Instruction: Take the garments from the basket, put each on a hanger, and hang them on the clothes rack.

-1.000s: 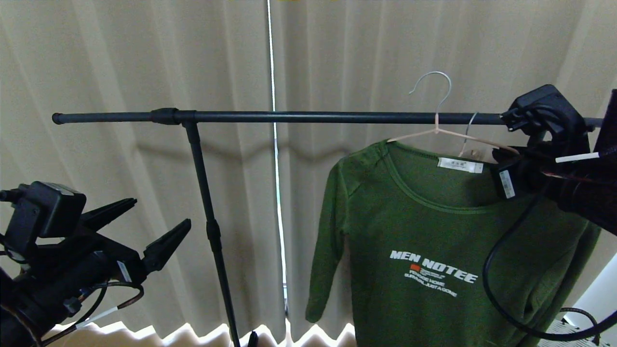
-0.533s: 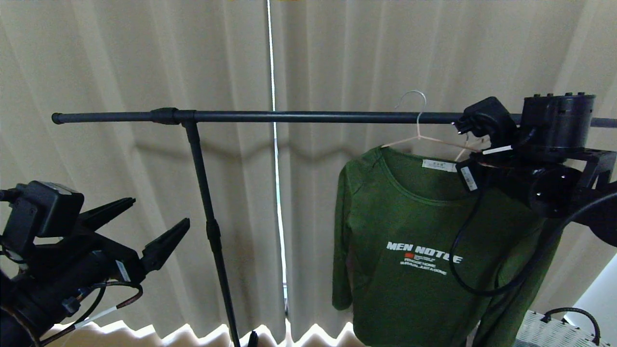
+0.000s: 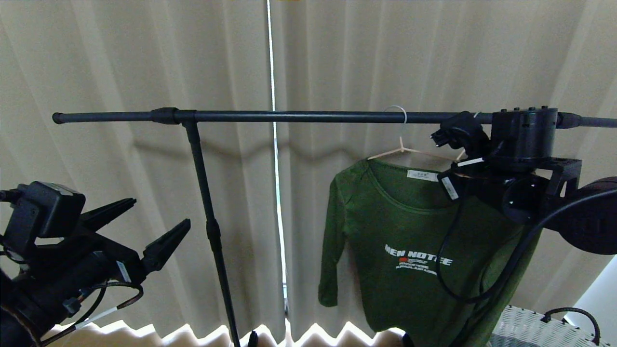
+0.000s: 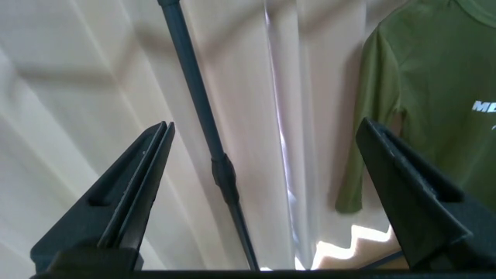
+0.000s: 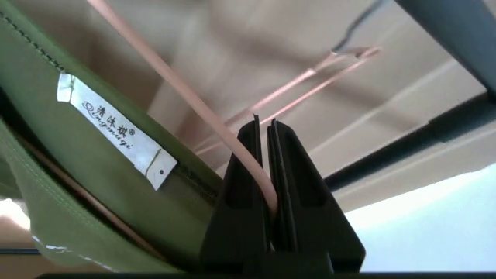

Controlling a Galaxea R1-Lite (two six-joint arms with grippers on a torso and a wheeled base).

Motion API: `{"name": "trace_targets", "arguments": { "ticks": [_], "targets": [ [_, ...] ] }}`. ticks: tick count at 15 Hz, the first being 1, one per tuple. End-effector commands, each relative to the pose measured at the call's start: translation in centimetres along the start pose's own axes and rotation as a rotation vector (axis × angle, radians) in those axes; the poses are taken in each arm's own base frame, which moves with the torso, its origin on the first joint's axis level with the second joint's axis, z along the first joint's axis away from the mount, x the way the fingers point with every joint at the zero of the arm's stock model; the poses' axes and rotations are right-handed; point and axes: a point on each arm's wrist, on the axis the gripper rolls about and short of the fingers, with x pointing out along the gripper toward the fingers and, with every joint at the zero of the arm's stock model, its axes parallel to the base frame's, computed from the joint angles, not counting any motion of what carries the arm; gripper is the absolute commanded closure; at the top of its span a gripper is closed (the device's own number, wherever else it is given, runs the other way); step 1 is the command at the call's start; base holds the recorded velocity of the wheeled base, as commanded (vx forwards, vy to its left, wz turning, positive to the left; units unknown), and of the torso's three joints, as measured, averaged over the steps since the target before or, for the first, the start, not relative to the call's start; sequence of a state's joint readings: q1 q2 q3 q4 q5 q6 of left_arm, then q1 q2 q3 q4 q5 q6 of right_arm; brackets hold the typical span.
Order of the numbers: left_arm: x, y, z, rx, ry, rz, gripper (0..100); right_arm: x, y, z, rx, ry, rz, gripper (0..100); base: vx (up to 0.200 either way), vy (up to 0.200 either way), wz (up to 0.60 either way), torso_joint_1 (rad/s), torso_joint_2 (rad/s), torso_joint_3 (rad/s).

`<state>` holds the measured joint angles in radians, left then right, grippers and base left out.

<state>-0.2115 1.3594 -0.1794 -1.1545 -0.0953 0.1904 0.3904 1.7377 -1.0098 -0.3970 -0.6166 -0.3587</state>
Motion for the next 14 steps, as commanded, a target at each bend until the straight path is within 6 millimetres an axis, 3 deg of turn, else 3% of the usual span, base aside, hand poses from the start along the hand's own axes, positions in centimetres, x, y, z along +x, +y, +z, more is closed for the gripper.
{"name": "trace_targets", "arguments": {
  "ticks": [1, 5, 9, 10, 14],
  "targets": [
    [0.0, 0.0, 0.0, 0.000, 0.001, 0.000, 0, -0.8, 0.9, 0.5, -0.007, -0.026, 0.031, 100, 0.000, 0.000, 0.00, 0.000, 0.00, 0.000],
    [0.0, 0.0, 0.0, 0.000, -0.001, 0.000, 0, -1.5, 2.2, 0.9, -0.022, -0.047, 0.072, 100, 0.000, 0.000, 0.00, 0.000, 0.00, 0.000],
    [0.0, 0.0, 0.0, 0.000, -0.001, 0.000, 0, -1.5, 2.4, 0.8, -0.024, -0.045, 0.077, 100, 0.000, 0.000, 0.00, 0.000, 0.00, 0.000],
    [0.0, 0.0, 0.0, 0.000, -0.001, 0.000, 0, -1.5, 2.4, 0.8, -0.021, -0.045, 0.078, 0, 0.000, 0.000, 0.00, 0.000, 0.00, 0.000],
    [0.0, 0.0, 0.0, 0.000, -0.002, 0.002, 0, -1.9, 2.2, 0.8, 0.039, -0.053, 0.093, 0, 0.000, 0.000, 0.00, 0.000, 0.00, 0.000]
  ]
}}
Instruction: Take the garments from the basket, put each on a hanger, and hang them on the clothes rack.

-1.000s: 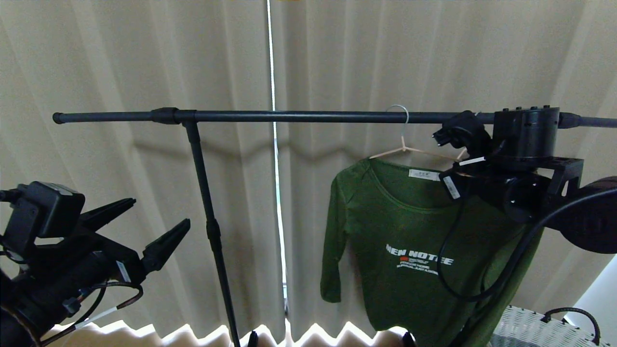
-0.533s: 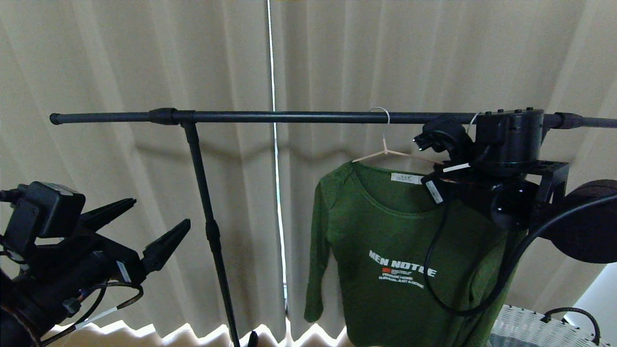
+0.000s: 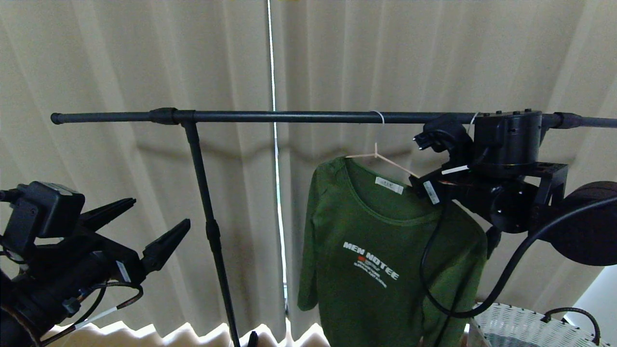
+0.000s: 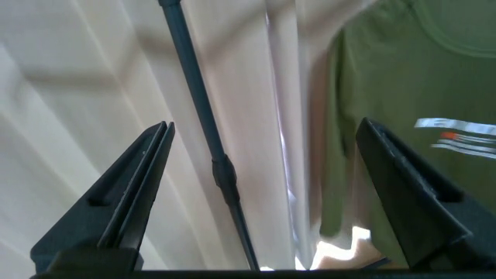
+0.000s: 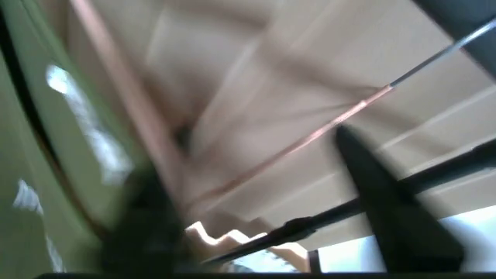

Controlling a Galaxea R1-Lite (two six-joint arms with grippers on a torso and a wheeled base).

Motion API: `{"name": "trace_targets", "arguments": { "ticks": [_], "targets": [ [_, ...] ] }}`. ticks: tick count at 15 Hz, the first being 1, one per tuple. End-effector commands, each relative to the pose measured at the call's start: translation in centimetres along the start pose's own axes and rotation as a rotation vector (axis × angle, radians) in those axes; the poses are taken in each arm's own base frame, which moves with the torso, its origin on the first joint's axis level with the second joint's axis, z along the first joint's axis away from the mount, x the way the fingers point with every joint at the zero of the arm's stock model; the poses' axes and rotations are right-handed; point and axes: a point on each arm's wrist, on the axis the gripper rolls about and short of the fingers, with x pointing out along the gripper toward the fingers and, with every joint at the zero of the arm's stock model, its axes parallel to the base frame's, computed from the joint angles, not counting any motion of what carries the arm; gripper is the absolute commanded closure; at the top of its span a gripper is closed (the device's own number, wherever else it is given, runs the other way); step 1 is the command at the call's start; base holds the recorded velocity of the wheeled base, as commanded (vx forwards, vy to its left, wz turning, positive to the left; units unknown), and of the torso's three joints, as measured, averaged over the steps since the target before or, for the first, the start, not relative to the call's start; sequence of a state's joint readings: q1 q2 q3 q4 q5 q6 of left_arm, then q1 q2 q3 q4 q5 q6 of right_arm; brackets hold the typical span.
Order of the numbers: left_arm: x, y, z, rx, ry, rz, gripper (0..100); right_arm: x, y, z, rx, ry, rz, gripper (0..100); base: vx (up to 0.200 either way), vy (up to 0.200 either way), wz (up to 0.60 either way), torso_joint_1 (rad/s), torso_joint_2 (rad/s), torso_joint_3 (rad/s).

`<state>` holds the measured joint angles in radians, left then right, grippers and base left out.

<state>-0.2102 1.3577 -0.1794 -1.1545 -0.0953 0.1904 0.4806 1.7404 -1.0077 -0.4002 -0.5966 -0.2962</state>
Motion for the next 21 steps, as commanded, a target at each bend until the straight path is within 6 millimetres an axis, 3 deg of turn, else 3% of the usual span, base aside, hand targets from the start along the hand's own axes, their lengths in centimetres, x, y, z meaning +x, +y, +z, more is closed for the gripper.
{"name": "trace_targets", "arguments": {
  "ticks": [1, 8, 14, 21],
  "targets": [
    [0.0, 0.0, 0.0, 0.000, 0.000, 0.002, 0, -0.6, -0.3, 0.2, 0.036, -0.024, 0.008, 0, 0.000, 0.000, 0.00, 0.000, 0.00, 0.000],
    [-0.1, 0.0, 0.1, 0.001, -0.008, 0.002, 0, -0.7, 0.3, -1.1, 0.094, -0.144, 0.112, 0, 0.000, 0.000, 0.00, 0.000, 0.00, 0.000],
    [-0.1, 0.0, 0.1, 0.001, -0.008, 0.002, 0, -0.5, 1.1, -1.2, 0.087, -0.148, 0.149, 0, 0.000, 0.000, 0.00, 0.000, 0.00, 0.000],
    [-0.2, 0.0, 0.2, 0.001, -0.011, 0.004, 0, -0.1, 2.0, -1.0, 0.122, -0.310, 0.302, 0, 0.000, 0.000, 0.00, 0.000, 0.00, 0.000]
  ]
}}
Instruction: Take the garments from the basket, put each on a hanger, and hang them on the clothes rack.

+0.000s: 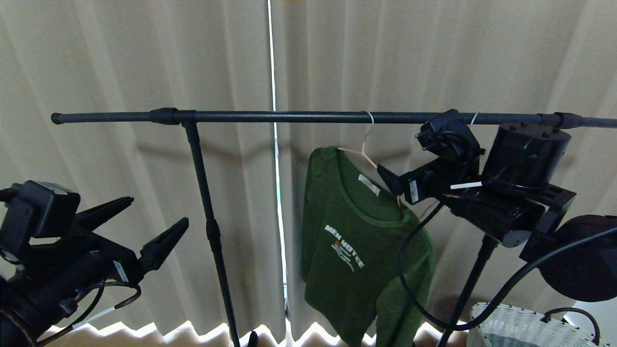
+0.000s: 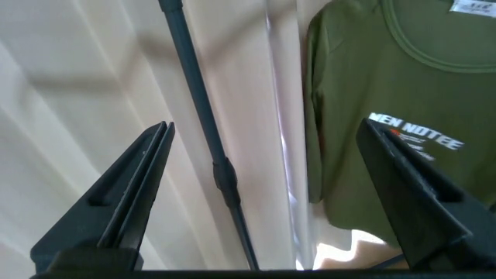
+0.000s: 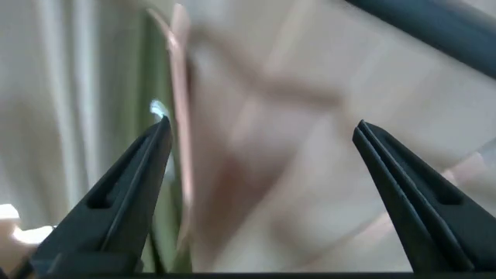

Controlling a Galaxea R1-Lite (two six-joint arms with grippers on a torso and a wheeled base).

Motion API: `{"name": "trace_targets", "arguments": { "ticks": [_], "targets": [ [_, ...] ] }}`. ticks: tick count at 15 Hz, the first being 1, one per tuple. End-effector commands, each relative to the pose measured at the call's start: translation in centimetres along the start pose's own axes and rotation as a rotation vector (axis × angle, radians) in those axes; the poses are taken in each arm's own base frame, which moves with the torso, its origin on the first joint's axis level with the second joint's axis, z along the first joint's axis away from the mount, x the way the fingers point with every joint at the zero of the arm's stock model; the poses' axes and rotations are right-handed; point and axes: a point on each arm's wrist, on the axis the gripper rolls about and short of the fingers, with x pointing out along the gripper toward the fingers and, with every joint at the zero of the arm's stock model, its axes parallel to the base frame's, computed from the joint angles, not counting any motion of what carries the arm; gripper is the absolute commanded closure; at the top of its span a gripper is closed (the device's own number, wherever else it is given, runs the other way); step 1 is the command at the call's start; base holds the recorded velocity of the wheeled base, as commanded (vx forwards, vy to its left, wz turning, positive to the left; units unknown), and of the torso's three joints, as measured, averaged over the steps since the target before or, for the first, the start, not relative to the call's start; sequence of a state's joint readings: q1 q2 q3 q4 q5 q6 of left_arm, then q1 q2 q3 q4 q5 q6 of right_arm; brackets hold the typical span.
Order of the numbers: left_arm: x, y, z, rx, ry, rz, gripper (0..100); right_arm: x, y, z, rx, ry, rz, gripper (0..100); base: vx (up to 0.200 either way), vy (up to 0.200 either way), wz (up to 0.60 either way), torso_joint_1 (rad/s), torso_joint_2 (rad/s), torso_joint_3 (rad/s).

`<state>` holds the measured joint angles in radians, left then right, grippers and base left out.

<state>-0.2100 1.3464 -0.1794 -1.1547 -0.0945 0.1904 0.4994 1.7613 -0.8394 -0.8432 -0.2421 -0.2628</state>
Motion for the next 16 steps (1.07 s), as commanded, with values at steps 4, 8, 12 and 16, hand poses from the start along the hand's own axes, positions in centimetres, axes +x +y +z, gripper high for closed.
{"name": "trace_targets", "arguments": {
  "ticks": [4, 8, 12, 16],
  "targets": [
    [-0.1, 0.0, 0.0, 0.000, 0.000, 0.002, 0, -2.7, -1.5, 1.8, 0.017, -0.068, -0.029, 0, 0.000, 0.000, 0.00, 0.000, 0.00, 0.000],
    [-0.3, -0.1, -0.2, -0.001, 0.006, 0.000, 0, -9.2, -5.9, 0.8, 0.014, 0.025, -0.138, 0, 0.000, 0.000, 0.00, 0.000, 0.00, 0.000],
    [-1.5, -0.5, -1.7, -0.011, 0.069, -0.015, 0, -13.9, -6.7, -2.9, 0.179, 0.147, -0.146, 0, 0.000, 0.000, 0.00, 0.000, 0.00, 0.000],
    [-2.0, -0.7, -3.0, -0.018, 0.134, -0.017, 0, -16.2, -5.4, -6.9, 0.217, 0.251, -0.043, 0, 0.000, 0.000, 0.00, 0.000, 0.00, 0.000]
  ]
}}
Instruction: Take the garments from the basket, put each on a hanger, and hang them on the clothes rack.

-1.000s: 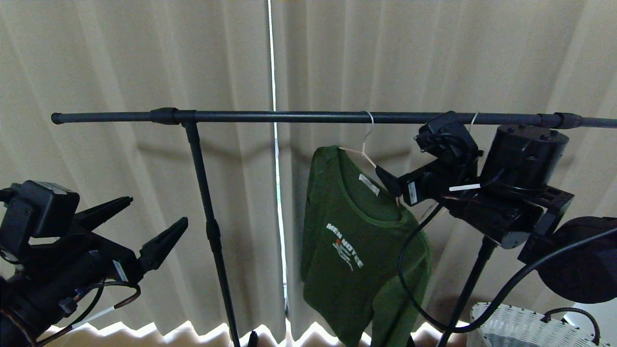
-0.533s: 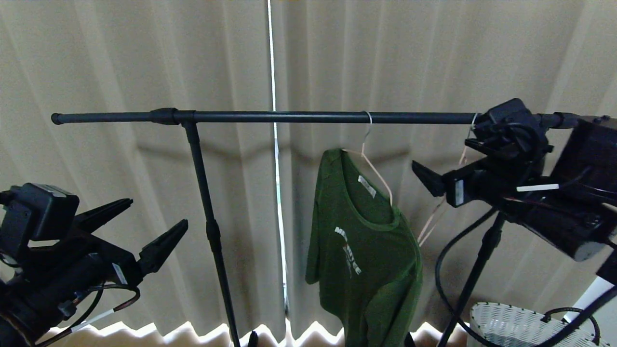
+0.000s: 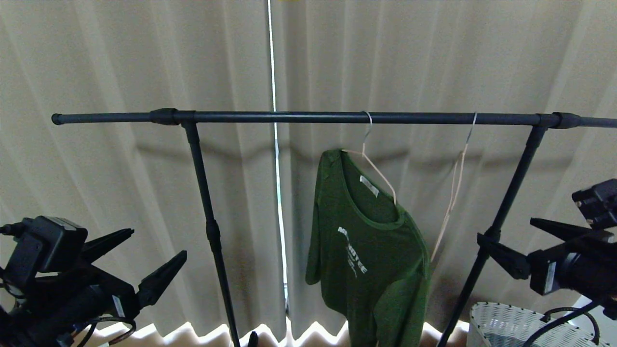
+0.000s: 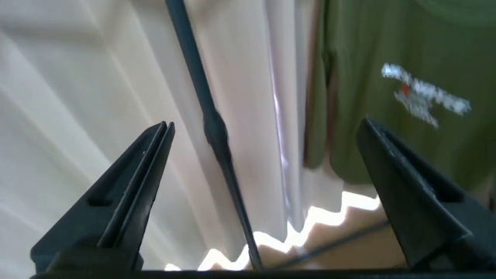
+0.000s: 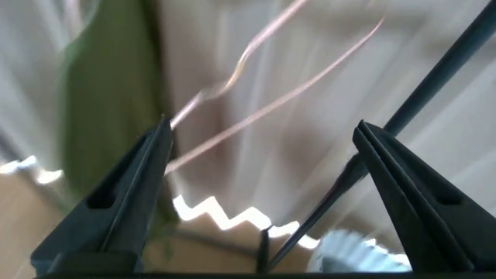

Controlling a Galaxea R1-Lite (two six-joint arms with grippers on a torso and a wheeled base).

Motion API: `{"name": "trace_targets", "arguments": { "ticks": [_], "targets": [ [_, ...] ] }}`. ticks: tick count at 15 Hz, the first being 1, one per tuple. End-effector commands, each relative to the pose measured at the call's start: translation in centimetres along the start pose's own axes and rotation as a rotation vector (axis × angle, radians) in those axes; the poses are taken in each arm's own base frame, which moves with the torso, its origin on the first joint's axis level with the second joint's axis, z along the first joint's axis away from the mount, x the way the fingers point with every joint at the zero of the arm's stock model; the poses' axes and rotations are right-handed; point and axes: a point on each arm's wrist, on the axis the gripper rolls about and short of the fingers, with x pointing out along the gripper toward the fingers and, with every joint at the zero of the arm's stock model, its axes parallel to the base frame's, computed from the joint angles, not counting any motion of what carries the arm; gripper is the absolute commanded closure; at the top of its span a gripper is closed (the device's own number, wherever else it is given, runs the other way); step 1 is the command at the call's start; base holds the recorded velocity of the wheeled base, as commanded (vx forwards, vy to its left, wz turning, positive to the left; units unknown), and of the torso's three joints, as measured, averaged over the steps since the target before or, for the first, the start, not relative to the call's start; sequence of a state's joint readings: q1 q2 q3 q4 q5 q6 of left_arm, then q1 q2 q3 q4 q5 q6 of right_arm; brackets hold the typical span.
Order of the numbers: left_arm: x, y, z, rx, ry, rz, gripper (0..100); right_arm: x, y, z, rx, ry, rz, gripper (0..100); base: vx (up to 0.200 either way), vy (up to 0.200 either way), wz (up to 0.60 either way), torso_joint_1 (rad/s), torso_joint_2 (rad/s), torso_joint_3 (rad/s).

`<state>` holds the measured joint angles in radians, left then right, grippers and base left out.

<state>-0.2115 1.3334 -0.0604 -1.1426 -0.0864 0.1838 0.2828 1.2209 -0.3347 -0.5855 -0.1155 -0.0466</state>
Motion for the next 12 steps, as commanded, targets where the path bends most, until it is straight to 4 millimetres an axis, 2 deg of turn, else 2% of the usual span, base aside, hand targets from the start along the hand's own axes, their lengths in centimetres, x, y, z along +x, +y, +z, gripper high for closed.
{"name": "trace_targets", "arguments": {
  "ticks": [1, 3, 5, 7, 10, 12],
  "targets": [
    [0.3, -0.1, -0.6, -0.004, 0.035, -0.002, 0, -1.1, -0.1, -1.7, -0.007, 0.017, 0.007, 0, 0.000, 0.000, 0.00, 0.000, 0.00, 0.000],
    [0.8, 0.0, -0.9, -0.004, 0.077, 0.030, 0, -1.3, -0.1, -2.4, -0.015, 0.010, 0.005, 0, 0.000, 0.000, 0.00, 0.000, 0.00, 0.000],
    [1.2, 0.1, -0.9, -0.003, 0.139, 0.062, 0, -1.5, 0.0, -4.0, -0.066, 0.067, 0.007, 0, 0.000, 0.000, 0.00, 0.000, 0.00, 0.000],
    [1.4, 0.1, -0.7, -0.005, 0.199, 0.047, 0, -1.5, 0.0, -4.0, -0.110, 0.068, 0.008, 0, 0.000, 0.000, 0.00, 0.000, 0.00, 0.000],
    [-0.6, 0.2, 0.5, -0.016, 0.293, 0.024, 0, -1.5, 0.0, -4.2, -0.121, 0.078, 0.008, 0, 0.000, 0.000, 0.00, 0.000, 0.00, 0.000],
    [-2.4, 0.1, 0.7, -0.022, 0.354, 0.013, 0, -1.4, -0.4, -4.2, -0.109, 0.083, -0.022, 0, 0.000, 0.000, 0.00, 0.000, 0.00, 0.000]
  ]
}}
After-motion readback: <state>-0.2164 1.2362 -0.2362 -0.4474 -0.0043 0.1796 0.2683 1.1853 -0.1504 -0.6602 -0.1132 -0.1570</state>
